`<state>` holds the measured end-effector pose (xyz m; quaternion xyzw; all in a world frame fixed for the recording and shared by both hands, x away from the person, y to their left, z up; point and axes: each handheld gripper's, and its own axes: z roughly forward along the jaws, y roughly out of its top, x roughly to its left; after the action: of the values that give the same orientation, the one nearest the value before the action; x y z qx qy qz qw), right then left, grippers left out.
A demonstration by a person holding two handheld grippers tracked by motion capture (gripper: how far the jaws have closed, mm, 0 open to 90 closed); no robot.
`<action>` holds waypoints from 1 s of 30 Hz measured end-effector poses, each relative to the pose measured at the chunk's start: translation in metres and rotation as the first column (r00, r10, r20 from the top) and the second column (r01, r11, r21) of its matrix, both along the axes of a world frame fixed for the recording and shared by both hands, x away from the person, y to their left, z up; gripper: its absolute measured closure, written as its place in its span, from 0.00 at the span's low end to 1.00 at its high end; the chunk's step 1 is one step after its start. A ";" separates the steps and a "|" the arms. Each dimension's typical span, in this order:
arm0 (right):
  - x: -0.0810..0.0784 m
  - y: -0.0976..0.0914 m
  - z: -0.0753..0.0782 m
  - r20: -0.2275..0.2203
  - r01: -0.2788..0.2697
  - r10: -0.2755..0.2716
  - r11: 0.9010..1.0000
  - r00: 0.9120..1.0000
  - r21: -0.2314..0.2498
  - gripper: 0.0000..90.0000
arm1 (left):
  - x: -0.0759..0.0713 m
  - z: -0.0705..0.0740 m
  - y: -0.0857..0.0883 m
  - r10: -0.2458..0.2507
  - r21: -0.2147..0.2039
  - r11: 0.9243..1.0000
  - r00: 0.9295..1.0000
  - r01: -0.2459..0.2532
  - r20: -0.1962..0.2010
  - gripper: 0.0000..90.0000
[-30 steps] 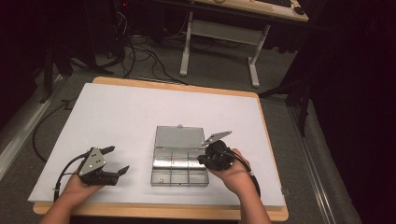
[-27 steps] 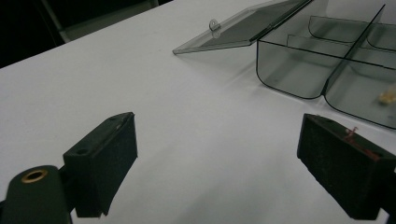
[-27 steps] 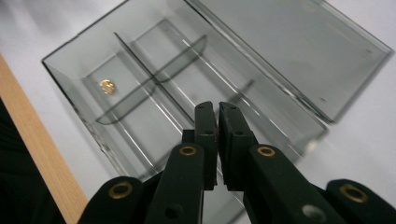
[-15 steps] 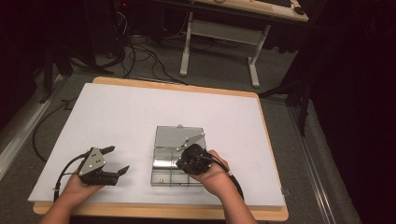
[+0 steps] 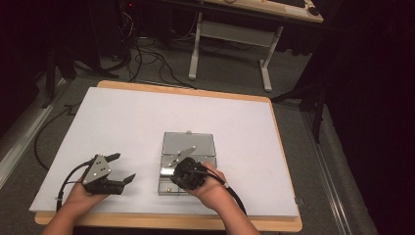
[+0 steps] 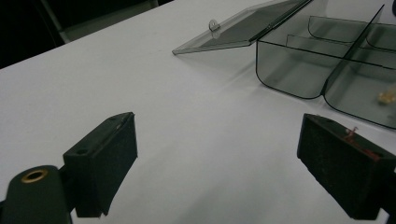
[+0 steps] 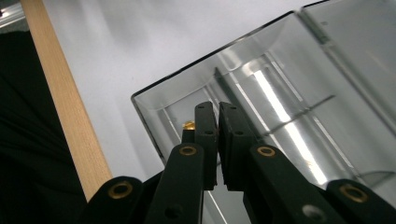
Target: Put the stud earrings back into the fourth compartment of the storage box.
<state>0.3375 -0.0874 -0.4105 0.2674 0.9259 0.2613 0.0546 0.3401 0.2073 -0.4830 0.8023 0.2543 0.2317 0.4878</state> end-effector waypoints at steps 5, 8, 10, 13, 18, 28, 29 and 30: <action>0.001 0.009 -0.015 -0.019 -0.018 0.018 1.000 1.000 -0.024 0.97 | 0.000 0.000 0.001 -0.004 -0.007 1.000 1.000 0.004 -0.001 0.14; 0.003 0.010 -0.020 -0.026 -0.009 0.008 1.000 1.000 -0.025 0.97 | 0.000 0.000 0.001 -0.006 -0.006 1.000 1.000 0.006 0.000 0.14; 0.005 0.010 -0.023 -0.025 0.001 -0.001 1.000 1.000 -0.022 0.97 | 0.000 0.000 0.001 -0.006 -0.007 1.000 1.000 0.006 0.000 0.14; 0.007 0.010 -0.026 -0.029 0.014 -0.015 1.000 0.999 -0.019 0.97 | 0.000 0.000 0.001 -0.006 -0.008 1.000 1.000 0.006 -0.002 0.14; 0.010 0.012 -0.033 -0.048 0.001 -0.002 1.000 0.999 -0.021 0.97 | 0.000 0.000 0.001 -0.004 -0.008 1.000 1.000 0.004 -0.002 0.14; 0.009 0.013 -0.032 -0.057 0.013 -0.014 1.000 0.998 -0.009 0.92 | 0.000 0.000 0.001 -0.004 -0.008 1.000 1.000 0.004 -0.004 0.14; 0.009 0.013 -0.031 -0.049 0.007 -0.007 1.000 0.999 -0.006 0.91 | 0.000 0.000 0.001 -0.004 -0.007 1.000 1.000 0.004 -0.003 0.14; 0.008 0.013 -0.030 -0.052 0.012 -0.012 1.000 0.999 -0.005 0.90 | 0.000 0.000 0.001 -0.005 -0.008 1.000 1.000 0.005 -0.004 0.14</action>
<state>0.3458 -0.0745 -0.4401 0.2797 0.9259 0.2519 0.0327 0.3404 0.2079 -0.4831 0.8014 0.2541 0.2279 0.4911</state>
